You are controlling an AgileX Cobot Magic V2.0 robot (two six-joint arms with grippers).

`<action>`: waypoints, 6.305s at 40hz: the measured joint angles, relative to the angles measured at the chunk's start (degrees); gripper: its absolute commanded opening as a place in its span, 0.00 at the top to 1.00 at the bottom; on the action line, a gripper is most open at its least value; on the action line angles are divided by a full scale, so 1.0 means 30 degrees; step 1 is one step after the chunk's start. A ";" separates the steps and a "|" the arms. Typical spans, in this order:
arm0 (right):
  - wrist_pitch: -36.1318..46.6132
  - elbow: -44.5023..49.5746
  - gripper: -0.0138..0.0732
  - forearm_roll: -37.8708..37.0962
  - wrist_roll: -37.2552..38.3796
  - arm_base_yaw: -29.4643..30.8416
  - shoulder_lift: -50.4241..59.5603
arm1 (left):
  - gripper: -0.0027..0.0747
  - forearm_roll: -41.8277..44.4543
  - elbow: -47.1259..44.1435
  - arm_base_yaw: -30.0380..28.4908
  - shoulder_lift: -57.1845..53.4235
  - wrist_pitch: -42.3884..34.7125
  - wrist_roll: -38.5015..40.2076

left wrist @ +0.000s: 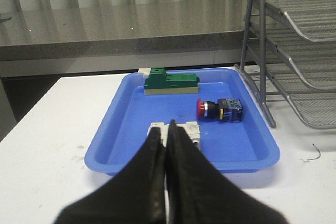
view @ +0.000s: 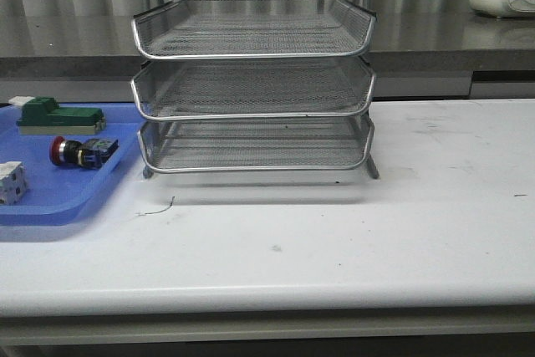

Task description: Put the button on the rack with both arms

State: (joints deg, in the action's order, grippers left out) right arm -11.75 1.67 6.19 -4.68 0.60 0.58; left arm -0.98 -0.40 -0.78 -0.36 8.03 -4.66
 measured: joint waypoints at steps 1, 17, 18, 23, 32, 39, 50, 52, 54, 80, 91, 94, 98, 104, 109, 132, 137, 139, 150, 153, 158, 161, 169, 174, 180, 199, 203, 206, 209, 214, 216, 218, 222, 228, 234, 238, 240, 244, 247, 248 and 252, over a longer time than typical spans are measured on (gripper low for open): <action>0.0000 0.0000 0.91 0.0000 0.0000 0.0000 0.0000 | 0.99 0.0000 0.0000 0.0000 0.0000 0.0000 0.0000; 0.0000 0.0000 0.91 0.0000 0.0000 0.0000 0.0000 | 0.99 0.0000 0.0000 0.0000 0.0000 0.0000 0.0000; 0.0000 0.0000 0.91 0.0000 0.0000 0.0000 0.0000 | 0.99 0.0000 0.0000 0.0000 0.0000 0.0000 0.0000; 0.0000 0.0000 0.91 0.0000 0.0000 0.0000 0.0000 | 0.99 0.0000 0.0000 0.0000 0.0000 0.0000 0.0000; -0.0034 0.0000 0.91 0.0000 0.0000 0.0000 0.0000 | 0.99 0.0000 0.0000 0.0000 0.0000 0.0000 0.0000; -0.0034 0.0000 0.91 0.0000 0.0000 0.0000 0.0000 | 0.99 0.0000 0.0000 0.0000 0.0000 -0.0036 0.0000; 0.0153 0.0000 0.91 0.0000 0.0000 0.0000 0.0000 | 0.99 0.0000 0.0000 0.0000 0.0000 -0.1721 0.0000; 0.0281 0.0000 0.91 0.0000 0.0000 0.0000 0.0000 | 0.99 -0.0029 0.0000 0.0000 0.0000 -0.2544 0.0000; 0.0321 -0.0034 0.91 0.0000 0.0000 0.0000 0.0000 | 0.99 -0.0029 0.0000 0.0000 0.0000 -0.3384 0.0000; -0.3266 -0.8830 0.91 0.0062 0.0000 0.0000 -0.6447 | 0.99 -0.0089 0.8184 0.0000 0.7618 0.0635 0.0000; -0.3266 -0.9050 0.74 0.0107 0.0000 0.0000 -0.7841 | 0.80 -0.0089 0.8321 0.0000 0.9059 0.0635 0.0000; -0.3266 -0.9091 0.56 0.0107 0.0000 0.0000 -0.7841 | 0.53 -0.0089 0.8351 0.0000 0.9059 0.0635 0.0000; -0.3266 -0.9091 0.33 0.0107 0.0000 0.0000 -0.7841 | 0.20 -0.0089 0.8351 0.0000 0.9059 0.0635 0.0000; -0.3266 -0.9091 0.24 0.0107 0.0000 0.0000 -0.7841 | 0.12 -0.0089 0.8351 0.0000 0.9059 0.0635 0.0000; -0.3016 -0.9091 0.24 0.0700 0.0000 0.0000 -0.8095 | 0.15 -0.0089 0.8351 0.0000 0.9059 0.0635 0.0000; -0.2951 -1.4347 0.24 0.7424 0.0043 -0.0997 -2.1800 | 0.26 -0.0089 0.8351 0.0000 0.9059 0.0670 0.0000; -0.2835 -1.5942 0.24 0.8544 0.0043 -0.2202 -2.4634 | 0.26 -0.0089 0.8351 0.0000 0.9059 0.0670 0.0000; -0.2835 -1.6651 0.24 0.9030 0.0043 -0.2778 -2.5713 | 0.26 -0.0089 0.8351 0.0000 0.9059 0.0670 0.0000; -0.2996 -1.9451 0.24 1.2040 -0.0539 -0.3930 -2.9646 | 0.26 -0.0089 0.8351 0.0000 0.9059 0.0670 0.0000; -0.3194 -1.9861 0.24 1.3032 -0.1119 -0.3930 -3.0378 | 0.26 -0.0089 0.8351 0.0000 0.9059 0.0670 0.0000; -0.3381 -2.0331 0.25 1.5455 -0.2807 -0.3930 -3.1415 | 0.26 -0.0089 0.8351 0.0000 0.9059 0.0670 0.0000; -0.3381 -2.0451 0.30 1.7193 -0.4253 -0.3930 -3.1846 | 0.26 -0.0089 0.8351 0.0000 0.9059 0.0670 0.0000; -0.3341 -2.0578 0.44 2.1187 -0.7696 -0.3811 -3.2944 | 0.26 -0.0089 0.8351 0.0000 0.9059 0.0670 0.0000; -0.3341 -2.0742 0.44 2.2987 -0.8957 -0.3574 -3.3494 | 0.26 -0.0089 0.8351 0.0000 0.9059 0.0670 0.0000; -0.3516 -2.1185 0.44 2.4213 -0.9850 -0.3206 -3.4185 | 0.26 -0.0089 0.8351 0.0000 0.9059 0.0670 0.0000; -0.4222 -2.2022 0.70 2.4631 -1.0318 -0.3050 -3.4970 | 0.26 -0.0089 0.8351 0.0000 0.9059 0.0670 0.0000; -0.4288 -2.2022 0.73 2.4631 -1.0318 -0.3050 -3.4970 | 0.26 -0.0089 0.8351 0.0000 0.9059 0.0670 0.0000; -0.4370 -2.2022 0.73 2.4631 -1.0352 -0.3050 -3.4970 | 0.26 -0.0089 0.8351 0.0000 0.9059 0.0670 0.0000; -0.4370 -2.2022 0.73 2.4631 -1.0445 -0.3050 -3.4970 | 0.26 -0.0089 0.8351 0.0000 0.9059 0.0670 0.0000; -0.4450 -2.2022 0.73 2.4449 -1.0481 -0.3050 -3.4970 | 0.26 -0.0089 0.8351 0.0000 0.9059 0.0670 0.0000; -0.4491 -2.2022 0.73 2.4257 -1.0524 -0.3050 -3.4970 | 0.26 -0.0089 0.8351 0.0000 0.9059 0.0670 0.0000; -0.4579 -2.2022 0.73 2.3981 -1.0560 -0.3050 -3.4970 | 0.26 -0.0089 0.8351 0.0000 0.9059 0.0670 0.0000; -0.4787 -2.2053 0.73 2.3511 -1.0560 -0.3050 -3.4970 | 0.26 -0.0089 0.8351 0.0000 0.9059 0.0670 0.0000; -0.5108 -2.2053 0.73 2.2925 -1.0560 -0.3050 -3.4923 | 0.26 -0.0089 0.8351 0.0000 0.9059 0.0670 0.0000; -0.5222 -2.1464 0.73 2.2859 -1.0979 -0.3050 -3.4564 | 0.26 -0.0089 0.8351 0.0000 0.9059 0.0670 0.0000; -0.5419 -2.0809 0.73 2.2842 -1.1308 -0.3050 -3.4017 | 0.26 -0.0089 0.8351 0.0000 0.9059 0.0670 0.0000; -0.5451 -2.0444 0.73 2.2842 -1.1399 -0.3050 -3.3781 | 0.26 -0.0089 0.8351 0.0000 0.9059 0.0670 0.0000; -0.5496 -1.9644 0.73 2.2813 -1.1797 -0.3050 -3.3191 | 0.26 -0.0089 0.8351 0.0000 0.9059 0.0670 0.0000; -0.5675 -1.8987 0.73 2.2769 -1.2020 -0.3050 -3.2693 | 0.26 -0.0089 0.8351 0.0000 0.9059 0.0670 0.0000; -0.5707 -1.8801 0.73 2.2769 -1.2069 -0.3050 -3.2546 | 0.26 -0.0089 0.8351 0.0000 0.9059 0.0670 0.0000; -0.5743 -1.7834 0.73 2.2769 -1.2184 -0.3050 -3.1810 | 0.26 -0.0089 0.8351 0.0000 0.9059 0.0670 0.0000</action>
State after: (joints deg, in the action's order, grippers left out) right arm -28.98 -51.83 74.50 -41.23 -8.54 -94.85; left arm -1.25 24.65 -0.78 26.81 10.04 -4.66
